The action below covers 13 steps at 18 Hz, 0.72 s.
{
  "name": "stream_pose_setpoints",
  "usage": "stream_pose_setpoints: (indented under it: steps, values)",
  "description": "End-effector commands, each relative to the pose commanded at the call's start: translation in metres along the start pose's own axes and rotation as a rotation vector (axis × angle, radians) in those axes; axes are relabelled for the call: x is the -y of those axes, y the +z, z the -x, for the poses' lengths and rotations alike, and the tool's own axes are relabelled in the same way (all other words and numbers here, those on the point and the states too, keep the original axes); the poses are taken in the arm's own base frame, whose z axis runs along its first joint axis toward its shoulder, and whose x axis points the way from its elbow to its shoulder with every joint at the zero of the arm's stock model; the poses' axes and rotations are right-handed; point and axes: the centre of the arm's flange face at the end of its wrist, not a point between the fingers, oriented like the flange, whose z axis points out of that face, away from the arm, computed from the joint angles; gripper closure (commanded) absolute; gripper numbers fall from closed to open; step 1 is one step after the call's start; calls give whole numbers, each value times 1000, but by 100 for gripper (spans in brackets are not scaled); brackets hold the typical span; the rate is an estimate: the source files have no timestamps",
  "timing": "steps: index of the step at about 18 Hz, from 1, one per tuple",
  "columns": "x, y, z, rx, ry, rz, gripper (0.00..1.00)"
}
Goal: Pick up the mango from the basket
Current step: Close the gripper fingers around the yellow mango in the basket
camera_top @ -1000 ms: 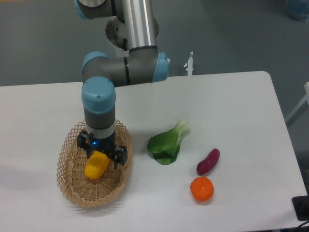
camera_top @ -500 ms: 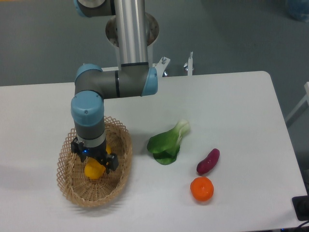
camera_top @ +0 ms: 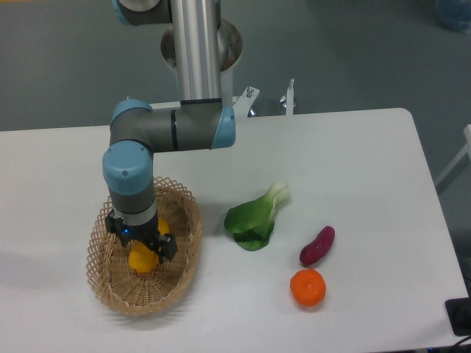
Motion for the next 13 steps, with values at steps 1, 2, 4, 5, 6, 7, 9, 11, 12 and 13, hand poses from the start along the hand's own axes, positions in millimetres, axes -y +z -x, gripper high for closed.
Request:
stream_pose_setpoints:
  steps: [1, 2, 4, 5, 6, 7, 9, 11, 12, 13]
  values:
    - [1, -1, 0, 1, 0, -1, 51]
    - [1, -1, 0, 1, 0, -3, 54]
    - [2, -5, 1, 5, 2, -9, 56]
    - [4, -7, 1, 7, 4, -13, 57]
    - [4, -10, 2, 9, 6, -17, 57]
    - [6, -13, 3, 13, 6, -24, 57]
    - [10, -28, 7, 27, 7, -48, 56]
    - [15, -62, 24, 59, -11, -97, 54]
    - [14, -78, 36, 75, -25, -116, 54]
    - [11, -87, 45, 86, -38, -128, 54]
